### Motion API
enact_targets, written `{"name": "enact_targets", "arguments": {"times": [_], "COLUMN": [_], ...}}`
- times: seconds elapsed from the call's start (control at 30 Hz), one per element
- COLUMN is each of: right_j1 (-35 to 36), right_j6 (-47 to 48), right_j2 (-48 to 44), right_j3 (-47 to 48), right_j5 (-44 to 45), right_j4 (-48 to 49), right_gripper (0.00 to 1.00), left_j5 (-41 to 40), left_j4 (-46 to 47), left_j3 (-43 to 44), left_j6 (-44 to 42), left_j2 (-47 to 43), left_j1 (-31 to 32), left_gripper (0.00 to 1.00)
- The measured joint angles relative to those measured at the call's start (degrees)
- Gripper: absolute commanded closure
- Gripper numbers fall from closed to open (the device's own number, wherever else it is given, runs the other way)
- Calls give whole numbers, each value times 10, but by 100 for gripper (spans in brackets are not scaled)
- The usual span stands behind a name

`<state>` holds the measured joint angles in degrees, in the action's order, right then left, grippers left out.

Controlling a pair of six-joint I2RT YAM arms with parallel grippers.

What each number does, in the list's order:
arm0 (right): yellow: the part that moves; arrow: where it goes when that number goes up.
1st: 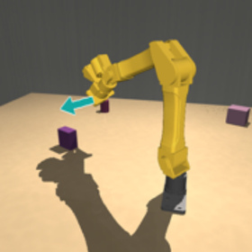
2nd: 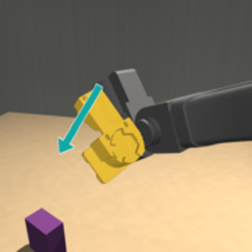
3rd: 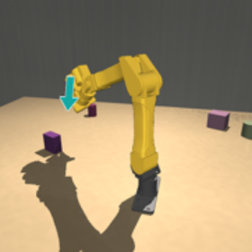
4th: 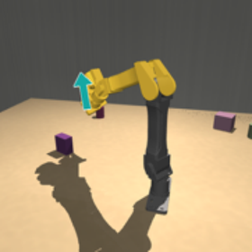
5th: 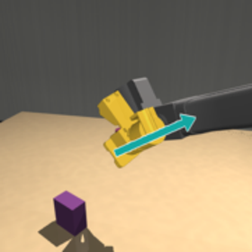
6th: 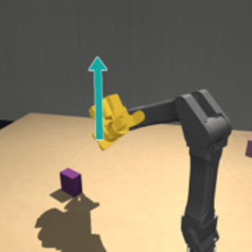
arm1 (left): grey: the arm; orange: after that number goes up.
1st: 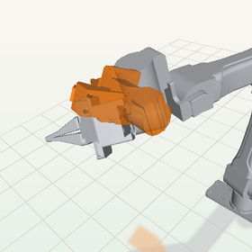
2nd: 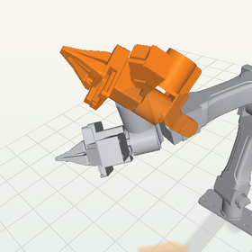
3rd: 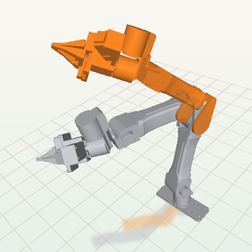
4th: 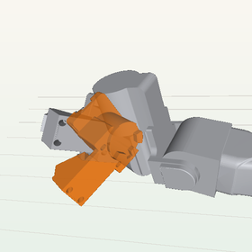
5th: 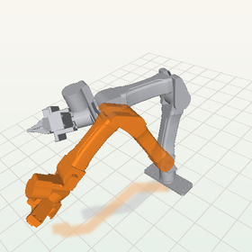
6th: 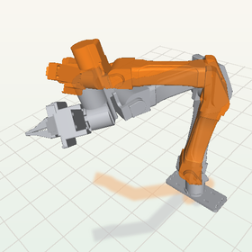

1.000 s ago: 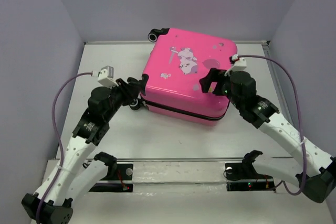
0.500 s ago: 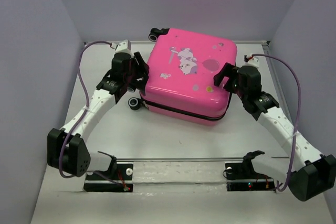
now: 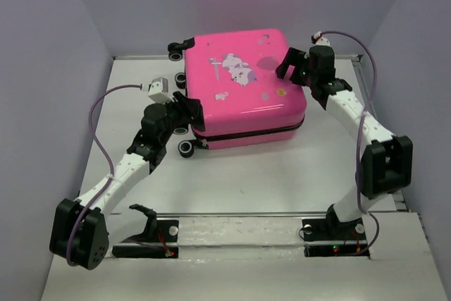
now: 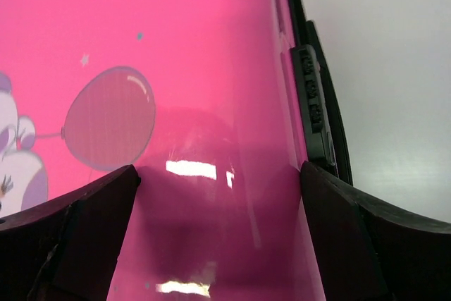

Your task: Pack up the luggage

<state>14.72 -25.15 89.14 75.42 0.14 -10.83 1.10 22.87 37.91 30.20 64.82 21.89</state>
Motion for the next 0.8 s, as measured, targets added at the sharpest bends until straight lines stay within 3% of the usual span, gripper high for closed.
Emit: {"name": "enact_targets", "arguments": {"times": [0.13,0.23,0.37,0.47,0.7,0.77,0.8], "right_j1": [-21,-33,-37,-11,80,80,76], "right_j6": [13,21,12,-8,13,40,50], "right_j2": [155,253,342,383,303,214,175], "right_j3": [154,263,411,523,532,461,419], "right_j5": [-49,-77,-161,-238,-343,-345,-342], "right_j4": [46,73,29,-37,-136,-151,-145], "right_gripper": [1,0,0,0,0,9,30], "left_j5": [-68,-74,21,87,163,169,169], "left_j4": [54,48,30,12,-27,-36,-39], "left_j3": [-49,-50,-10,30,115,127,129], "left_j6": [34,66,108,123,131,128,127], "left_j2": [-22,-19,19,65,123,132,132], "left_j1": [77,146,240,269,282,282,282], "left_gripper": [46,43,40,39,33,30,25]}}
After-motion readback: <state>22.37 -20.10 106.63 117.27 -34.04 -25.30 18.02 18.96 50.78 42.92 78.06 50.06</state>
